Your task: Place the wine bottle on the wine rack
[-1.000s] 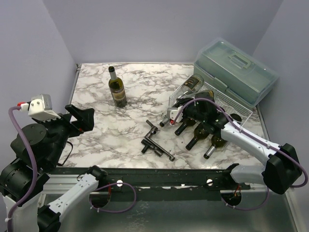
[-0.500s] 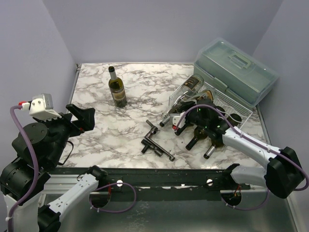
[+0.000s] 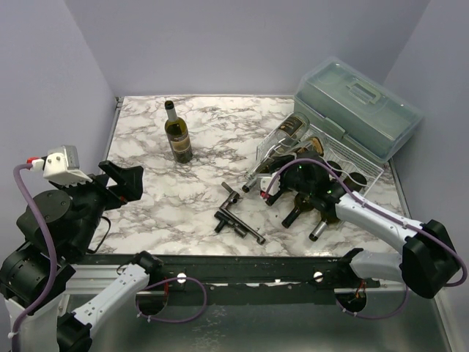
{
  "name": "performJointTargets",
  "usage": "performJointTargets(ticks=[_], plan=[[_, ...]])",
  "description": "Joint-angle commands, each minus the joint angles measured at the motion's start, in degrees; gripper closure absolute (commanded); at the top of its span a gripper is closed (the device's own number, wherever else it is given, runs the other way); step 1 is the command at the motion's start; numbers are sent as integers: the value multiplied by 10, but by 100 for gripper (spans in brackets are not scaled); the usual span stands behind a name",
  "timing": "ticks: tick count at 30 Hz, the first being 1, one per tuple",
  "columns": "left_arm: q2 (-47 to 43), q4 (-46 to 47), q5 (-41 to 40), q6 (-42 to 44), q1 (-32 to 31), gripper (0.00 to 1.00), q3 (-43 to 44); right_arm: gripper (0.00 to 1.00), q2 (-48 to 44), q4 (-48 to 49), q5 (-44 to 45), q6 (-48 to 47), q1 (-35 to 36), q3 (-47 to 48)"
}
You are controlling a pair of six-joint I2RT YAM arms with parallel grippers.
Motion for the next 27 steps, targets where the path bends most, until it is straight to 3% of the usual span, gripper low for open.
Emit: performJointTargets(ticks=[1, 7, 12, 17, 19, 27], plan=[[-9, 1, 6, 2, -3, 1, -1, 35, 10, -59, 43, 31, -10, -5], [-7, 1, 6, 4, -3, 1, -1, 29, -6, -61, 48, 35, -7, -15], [-8, 1, 5, 6, -3, 1, -1, 12, -21, -73, 50, 42, 3, -18], [-11, 0, 4, 7, -3, 1, -3, 9, -32, -82, 52, 50, 21, -16], [-12, 0, 5, 6, -3, 1, -3, 0, -37, -83, 52, 53, 29, -16], [-12, 0, 10, 0, -3, 1, -7, 0, -38, -87, 70, 53, 55, -20]])
